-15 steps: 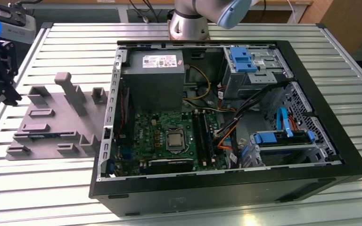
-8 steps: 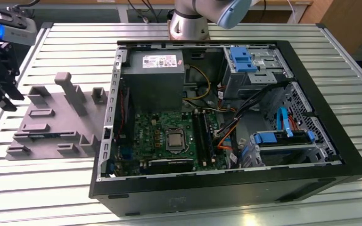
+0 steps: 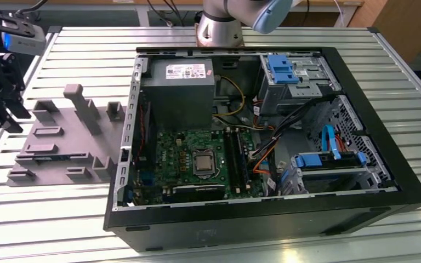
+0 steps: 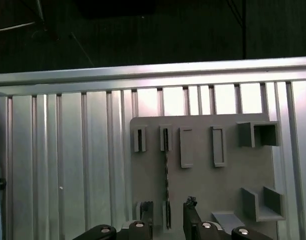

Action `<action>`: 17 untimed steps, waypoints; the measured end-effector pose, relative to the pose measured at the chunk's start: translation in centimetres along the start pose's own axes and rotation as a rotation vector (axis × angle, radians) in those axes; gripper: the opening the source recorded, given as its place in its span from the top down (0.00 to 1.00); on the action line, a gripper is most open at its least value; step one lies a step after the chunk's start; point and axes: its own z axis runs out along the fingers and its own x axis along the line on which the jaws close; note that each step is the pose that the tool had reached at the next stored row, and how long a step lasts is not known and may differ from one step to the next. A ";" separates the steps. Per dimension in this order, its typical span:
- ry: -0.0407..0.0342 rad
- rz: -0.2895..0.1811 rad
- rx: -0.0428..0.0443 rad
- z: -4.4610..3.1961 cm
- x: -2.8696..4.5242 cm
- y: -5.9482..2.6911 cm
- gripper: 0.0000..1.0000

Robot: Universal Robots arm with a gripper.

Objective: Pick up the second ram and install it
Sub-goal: 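Pick up the second ram and move it above second insertion slot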

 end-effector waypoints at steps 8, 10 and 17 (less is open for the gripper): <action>-0.0006 -0.014 0.0098 0.31 0.14 0.42 0.63; -0.0008 -0.014 0.0131 0.56 0.15 0.52 0.63; -0.0009 -0.014 0.0165 1.73 0.17 0.74 0.63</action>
